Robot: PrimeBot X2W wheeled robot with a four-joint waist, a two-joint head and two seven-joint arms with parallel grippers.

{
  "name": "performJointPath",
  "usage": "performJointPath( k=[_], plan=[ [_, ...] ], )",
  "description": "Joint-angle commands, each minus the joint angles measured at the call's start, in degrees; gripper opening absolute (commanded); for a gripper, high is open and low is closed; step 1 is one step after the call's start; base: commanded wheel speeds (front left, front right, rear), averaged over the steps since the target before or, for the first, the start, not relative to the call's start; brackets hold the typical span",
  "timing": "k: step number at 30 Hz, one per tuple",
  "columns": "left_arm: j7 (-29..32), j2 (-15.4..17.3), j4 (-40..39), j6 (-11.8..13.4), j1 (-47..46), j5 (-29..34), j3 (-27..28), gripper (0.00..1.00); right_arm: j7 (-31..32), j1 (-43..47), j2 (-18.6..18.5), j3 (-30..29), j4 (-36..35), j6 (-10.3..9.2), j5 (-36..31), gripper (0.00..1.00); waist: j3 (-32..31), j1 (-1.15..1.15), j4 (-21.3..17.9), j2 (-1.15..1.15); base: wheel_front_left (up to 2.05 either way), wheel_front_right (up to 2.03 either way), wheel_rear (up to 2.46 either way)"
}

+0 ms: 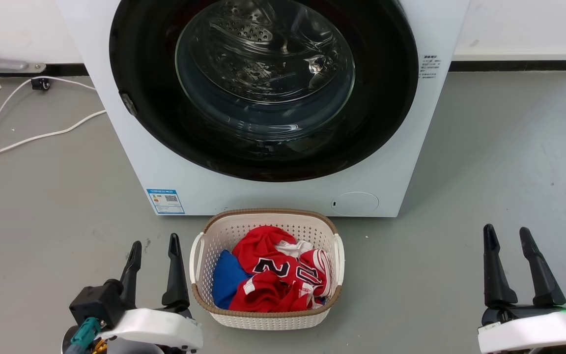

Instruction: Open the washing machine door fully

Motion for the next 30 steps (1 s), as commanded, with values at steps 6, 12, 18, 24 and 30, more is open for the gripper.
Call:
performJointPath(
  k=[6, 12, 18, 24, 30],
  plan=[
    [-1.1, -0.1, -0.4, -0.2, 0.6, 4.0, -0.1, 1.00, -1.1, 0.6, 0.0, -0.1, -1.0, 0.12, -2.6, 1.00, 0.1, 0.00, 0.0, 0.00, 0.00, 0.00, 0.00],
    [-1.9, -0.3, -0.4, -0.2, 0.9, 7.0, -0.2, 1.00, -1.8, 1.0, 0.0, 0.0, -1.3, 0.13, -4.8, 1.00, 0.3, 0.00, 0.0, 0.00, 0.00, 0.00, 0.00],
    [-2.5, -0.5, -0.1, -0.1, 1.4, 9.5, -0.2, 1.00, -2.5, 1.5, 0.0, 0.1, -1.6, 0.13, -6.9, 1.00, 0.3, 0.00, 0.0, 0.00, 0.00, 0.00, 0.00],
    [-3.1, -0.6, 0.0, -0.1, 1.7, 11.5, -0.4, 1.00, -3.1, 1.8, 0.0, 0.1, -1.8, 0.13, -8.1, 1.00, 0.3, 0.00, 0.0, 0.00, 0.00, 0.00, 0.00],
    [-3.7, -0.7, 0.2, 0.1, 2.0, 13.5, -0.4, 1.00, -3.7, 2.0, 0.0, 0.1, -1.8, 0.13, -9.7, 1.00, 0.2, 0.00, 0.1, 0.00, 0.00, 0.00, 0.00]
  ],
)
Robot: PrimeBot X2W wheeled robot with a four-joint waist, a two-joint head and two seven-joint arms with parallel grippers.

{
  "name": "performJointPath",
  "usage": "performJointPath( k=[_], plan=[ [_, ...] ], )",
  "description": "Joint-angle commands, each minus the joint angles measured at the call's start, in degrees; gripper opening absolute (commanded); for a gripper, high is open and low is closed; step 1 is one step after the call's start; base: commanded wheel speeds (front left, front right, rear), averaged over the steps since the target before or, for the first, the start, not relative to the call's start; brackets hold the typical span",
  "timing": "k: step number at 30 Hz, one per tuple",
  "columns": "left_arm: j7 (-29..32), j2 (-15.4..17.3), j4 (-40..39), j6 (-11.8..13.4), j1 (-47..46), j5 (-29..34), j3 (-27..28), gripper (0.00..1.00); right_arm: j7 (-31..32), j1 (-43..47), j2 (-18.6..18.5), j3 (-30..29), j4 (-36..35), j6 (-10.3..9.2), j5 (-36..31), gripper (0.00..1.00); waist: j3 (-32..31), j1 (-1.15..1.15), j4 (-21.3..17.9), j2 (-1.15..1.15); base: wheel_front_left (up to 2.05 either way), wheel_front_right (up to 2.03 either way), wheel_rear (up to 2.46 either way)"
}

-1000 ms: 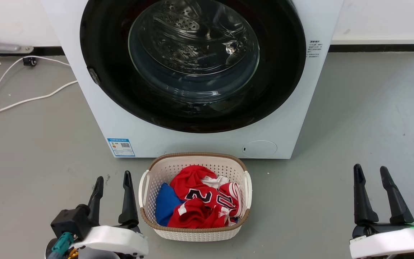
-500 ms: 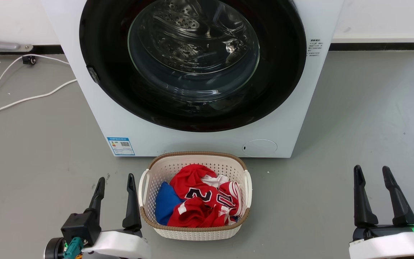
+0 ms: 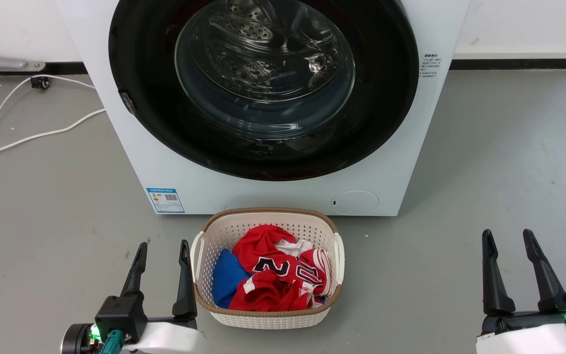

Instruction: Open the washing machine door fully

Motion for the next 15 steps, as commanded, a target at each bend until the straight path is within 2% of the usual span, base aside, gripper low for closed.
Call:
performJointPath(
  k=[1, 10, 15],
  plan=[
    [-0.5, -0.1, 0.0, 0.1, 0.6, 0.9, -0.1, 1.00, -0.2, 0.4, 0.0, 0.0, -0.4, 0.12, -0.7, 1.00, 0.0, 0.00, 0.0, 0.00, 0.00, 0.00, 0.00],
    [-1.4, -0.1, 0.5, 0.6, 1.1, 2.8, -0.5, 1.00, -1.2, 1.0, 0.0, 0.1, -0.5, 0.06, -3.3, 1.00, -0.1, 0.00, 0.0, 0.00, 0.00, 0.00, 0.00],
    [-1.3, -0.1, 1.1, 0.4, 0.9, 1.6, -0.6, 1.00, -1.1, 0.8, 0.0, -0.2, 0.2, 0.06, -1.7, 1.00, -0.1, 0.00, 0.0, 0.00, 0.00, 0.00, 0.00]
  ],
)
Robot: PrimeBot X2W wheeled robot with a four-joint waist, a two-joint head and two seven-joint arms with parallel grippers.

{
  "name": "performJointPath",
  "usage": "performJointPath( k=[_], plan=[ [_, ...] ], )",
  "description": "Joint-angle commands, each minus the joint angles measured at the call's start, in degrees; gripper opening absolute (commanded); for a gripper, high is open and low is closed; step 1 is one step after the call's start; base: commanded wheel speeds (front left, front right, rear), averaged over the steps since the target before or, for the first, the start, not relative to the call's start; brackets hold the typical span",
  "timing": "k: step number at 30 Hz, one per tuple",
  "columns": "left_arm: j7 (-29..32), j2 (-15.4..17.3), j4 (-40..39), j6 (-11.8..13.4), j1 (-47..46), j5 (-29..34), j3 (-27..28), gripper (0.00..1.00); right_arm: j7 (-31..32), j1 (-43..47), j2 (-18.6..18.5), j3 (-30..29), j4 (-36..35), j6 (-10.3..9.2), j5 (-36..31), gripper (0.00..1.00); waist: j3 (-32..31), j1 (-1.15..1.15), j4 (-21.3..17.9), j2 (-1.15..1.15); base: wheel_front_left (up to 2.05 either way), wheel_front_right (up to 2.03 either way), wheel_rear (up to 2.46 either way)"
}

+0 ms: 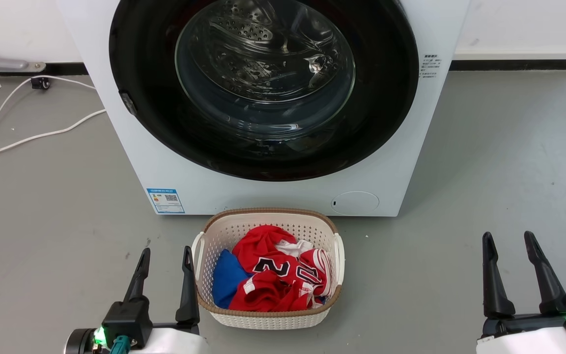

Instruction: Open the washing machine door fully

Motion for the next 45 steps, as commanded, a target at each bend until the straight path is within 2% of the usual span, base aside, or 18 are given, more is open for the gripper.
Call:
performJointPath(
  k=[1, 16, 17, 18, 21, 23, 25, 29, 34, 38, 41, 45],
  plan=[
    [-0.2, -0.1, 0.1, -0.1, 0.2, -0.3, 0.0, 1.00, -0.1, 0.3, 0.1, 0.0, 0.1, -0.02, 0.5, 1.00, 0.0, 0.00, 0.0, 0.00, 0.00, 0.00, 0.00],
    [-0.2, -0.1, 0.8, 0.1, 0.4, -0.3, 0.2, 1.00, -0.1, 0.2, 0.1, 0.3, 1.2, -0.02, 0.8, 1.00, -0.3, 0.00, -0.1, 0.00, 0.00, 0.00, 0.00],
    [-0.2, -0.1, 0.8, 0.1, 0.4, -0.3, 0.2, 1.00, -0.1, 0.2, 0.1, 0.4, 1.2, -0.02, 0.7, 0.49, -0.3, 0.00, -0.1, 0.00, 0.00, 0.00, 0.00],
    [-0.2, -0.1, 0.8, 0.1, 0.4, -0.3, 0.2, 1.00, -0.1, 0.2, 0.1, 0.6, 1.2, -0.02, 0.8, 0.02, -0.3, 0.00, -0.1, 0.00, 0.00, 0.00, 0.00],
    [-0.2, -0.1, 0.9, 0.1, 0.3, -0.5, 0.2, 1.00, -0.1, 0.3, 0.1, 1.0, 1.1, -0.02, 1.1, 0.00, -0.3, 0.00, -0.1, 0.00, 0.00, 0.00, 0.00],
    [-0.2, -0.1, 0.9, 0.2, 0.2, -0.6, 0.2, 1.00, -0.1, 0.3, 0.1, 1.0, 1.1, -0.02, 3.8, 0.00, -0.3, 0.00, -0.1, 0.00, 0.00, 0.00, 0.00],
    [-0.2, -0.1, 1.0, 0.2, 0.2, -0.7, 0.2, 1.00, -0.1, 0.1, 0.1, 2.1, 1.1, -0.01, 9.2, 0.00, -0.4, 0.00, -0.1, 0.00, 0.00, 0.00, 0.00],
    [-0.2, -0.1, 1.1, 0.4, 0.4, -0.7, 0.3, 1.00, -0.1, -0.1, 0.0, 2.5, 1.9, -0.01, 26.5, 0.00, -0.5, 0.00, -0.1, 0.00, 0.00, 0.00, 0.00],
    [-0.2, -0.1, 1.2, 0.3, 0.6, -1.1, 0.4, 1.00, -0.1, -0.8, 0.1, 2.6, 6.4, 0.00, 54.8, 0.00, -0.7, 0.00, -0.1, 0.00, 0.00, 0.00, 0.00],
    [-0.2, -0.1, 1.3, 0.2, 0.7, -1.2, 0.4, 1.00, -0.1, -1.2, 0.0, 4.2, 8.6, -0.01, 72.7, 0.00, -0.8, 0.00, -0.1, 0.00, 0.00, 0.00, 0.00],
    [-0.2, -0.1, 1.4, 0.3, 0.7, -1.5, 0.4, 1.00, -0.1, -1.6, 0.0, 5.1, 8.3, -0.01, 81.8, 0.00, -0.8, 0.00, -0.1, 0.00, 0.00, 0.00, 0.00],
    [-0.2, -0.1, 1.4, 0.5, 0.7, -1.7, 0.5, 1.00, 0.0, -1.5, 0.0, 7.0, 6.5, 0.00, 89.8, 0.00, -0.7, 0.00, -0.1, 0.00, 0.00, 0.00, 0.00]
  ],
)
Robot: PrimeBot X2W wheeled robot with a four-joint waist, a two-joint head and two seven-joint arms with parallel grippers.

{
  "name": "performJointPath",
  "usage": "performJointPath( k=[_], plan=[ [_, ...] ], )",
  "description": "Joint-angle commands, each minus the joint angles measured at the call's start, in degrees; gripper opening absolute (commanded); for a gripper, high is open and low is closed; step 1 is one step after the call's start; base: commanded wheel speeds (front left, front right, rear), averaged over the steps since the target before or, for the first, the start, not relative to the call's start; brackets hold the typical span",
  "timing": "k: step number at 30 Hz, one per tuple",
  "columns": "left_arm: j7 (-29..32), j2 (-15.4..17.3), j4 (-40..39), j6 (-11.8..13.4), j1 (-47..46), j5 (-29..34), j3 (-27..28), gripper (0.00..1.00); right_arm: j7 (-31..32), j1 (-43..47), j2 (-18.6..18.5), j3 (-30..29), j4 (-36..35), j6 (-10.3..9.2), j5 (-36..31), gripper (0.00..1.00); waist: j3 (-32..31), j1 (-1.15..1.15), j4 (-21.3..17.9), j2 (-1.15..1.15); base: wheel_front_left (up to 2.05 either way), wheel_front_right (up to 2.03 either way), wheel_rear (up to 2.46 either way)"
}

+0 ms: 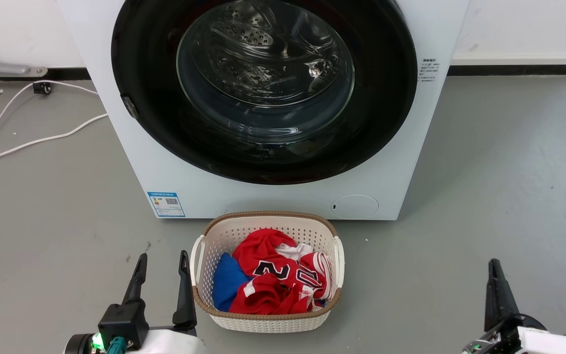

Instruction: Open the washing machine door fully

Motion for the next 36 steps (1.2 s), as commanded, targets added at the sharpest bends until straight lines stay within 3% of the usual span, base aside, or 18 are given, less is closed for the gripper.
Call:
performJointPath(
  k=[1, 9, 15, 36],
  plan=[
    [-0.2, -0.1, 0.0, 0.3, 0.5, -0.2, 0.0, 1.00, 1.0, -0.5, 0.0, 1.0, -1.3, 0.00, 2.5, 0.00, 0.0, 0.00, 0.0, 0.00, 0.00, 0.00, 0.00],
    [-0.2, -0.1, -0.1, 0.2, 0.4, -0.8, 0.2, 1.00, 9.9, 1.0, 0.0, -1.0, -5.4, 0.01, 5.3, 0.00, 0.1, 0.00, 0.0, 0.00, 0.00, 0.00, 0.00],
    [-0.2, -0.1, 0.0, 0.1, 0.3, -0.9, 0.3, 1.00, 13.1, 1.8, 0.1, -3.0, -6.3, 0.00, 2.8, 0.00, 0.2, 0.00, 0.1, 0.00, 0.00, 0.00, 0.00],
    [-0.2, -0.1, -0.3, -0.1, -0.5, 0.3, 0.5, 1.00, 12.9, 1.0, 0.0, -2.1, -5.3, 0.00, -0.4, 0.00, 1.1, 0.00, 0.2, 0.00, 0.00, 0.00, 0.00]
  ],
)
